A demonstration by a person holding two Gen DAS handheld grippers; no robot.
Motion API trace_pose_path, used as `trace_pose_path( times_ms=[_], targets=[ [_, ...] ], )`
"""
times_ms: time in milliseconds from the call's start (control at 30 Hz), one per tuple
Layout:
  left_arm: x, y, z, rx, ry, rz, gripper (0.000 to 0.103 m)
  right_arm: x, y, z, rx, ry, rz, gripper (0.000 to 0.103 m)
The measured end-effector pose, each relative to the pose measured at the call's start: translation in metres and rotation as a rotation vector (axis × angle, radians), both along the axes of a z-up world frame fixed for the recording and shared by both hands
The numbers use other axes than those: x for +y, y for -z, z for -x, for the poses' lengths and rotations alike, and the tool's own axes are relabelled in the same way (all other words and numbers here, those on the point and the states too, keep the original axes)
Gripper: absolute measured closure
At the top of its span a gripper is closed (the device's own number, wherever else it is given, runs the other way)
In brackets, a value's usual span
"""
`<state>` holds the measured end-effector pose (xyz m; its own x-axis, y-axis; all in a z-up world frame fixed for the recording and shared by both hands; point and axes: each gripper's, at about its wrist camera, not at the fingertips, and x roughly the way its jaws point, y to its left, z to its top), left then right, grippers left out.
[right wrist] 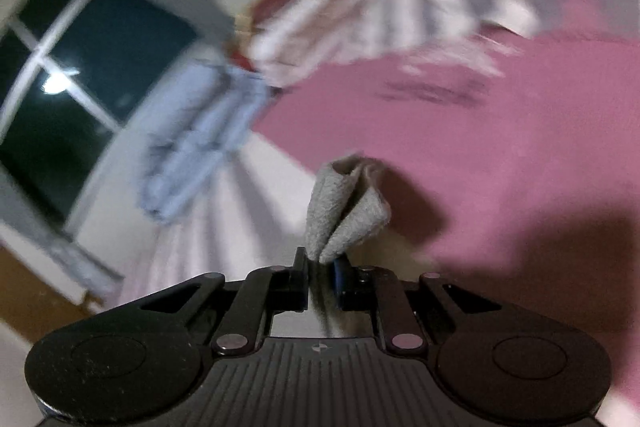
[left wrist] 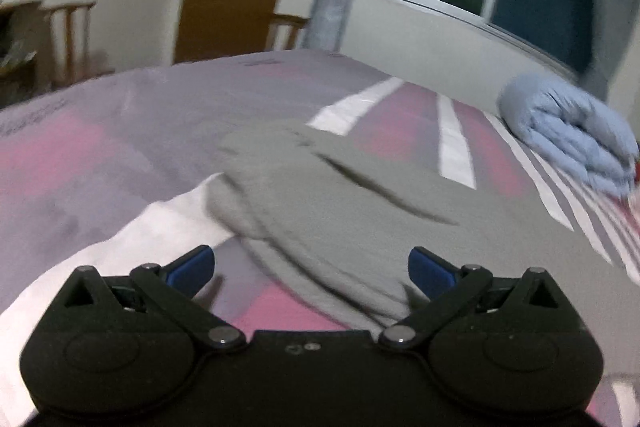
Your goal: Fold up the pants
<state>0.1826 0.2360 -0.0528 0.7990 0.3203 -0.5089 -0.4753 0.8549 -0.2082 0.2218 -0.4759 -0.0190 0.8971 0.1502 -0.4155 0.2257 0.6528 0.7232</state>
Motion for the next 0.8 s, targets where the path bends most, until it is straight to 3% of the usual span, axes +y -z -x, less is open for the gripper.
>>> trace_pose_path(
  times_ms=[167, 300, 433, 467, 533, 567, 600, 667, 800],
  targets=[
    [0.029, 0.002, 0.016, 0.006, -0.113, 0.019, 0.006, 0.088, -0.059, -0.01, -0.135, -0.162, 0.056, 0.091],
    [0.047, 0.0, 0.032, 0.02, -0.195, -0.02, 0.006, 0.182, -0.071, -0.013, -0.182, -0.327, 0.084, 0.091],
    [0.065, 0.003, 0.039, -0.001, -0.209, 0.033, 0.006, 0.286, -0.044, -0.012, -0.156, -0.538, 0.097, 0.091],
    [0.068, 0.003, 0.04, -0.004, -0.212, 0.041, 0.006, 0.312, -0.03, -0.012, -0.126, -0.614, 0.106, 0.091],
    [0.07, 0.005, 0.043, -0.003, -0.209, 0.056, 0.006, 0.366, 0.007, -0.013, 0.022, -0.759, 0.181, 0.09],
    [0.07, 0.005, 0.041, -0.003, -0.204, 0.055, 0.006, 0.38, 0.018, -0.006, 0.029, -0.751, 0.24, 0.087],
    [0.07, 0.005, 0.042, -0.003, -0.197, 0.051, 0.006, 0.384, 0.02, 0.004, -0.03, -0.727, 0.276, 0.084],
    [0.07, 0.006, 0.043, -0.002, -0.187, 0.049, 0.006, 0.382, 0.018, 0.01, -0.059, -0.754, 0.25, 0.058],
    [0.072, 0.007, 0.038, -0.006, -0.18, 0.051, 0.006, 0.373, -0.006, 0.035, -0.198, -0.791, 0.26, 0.056]
  ],
)
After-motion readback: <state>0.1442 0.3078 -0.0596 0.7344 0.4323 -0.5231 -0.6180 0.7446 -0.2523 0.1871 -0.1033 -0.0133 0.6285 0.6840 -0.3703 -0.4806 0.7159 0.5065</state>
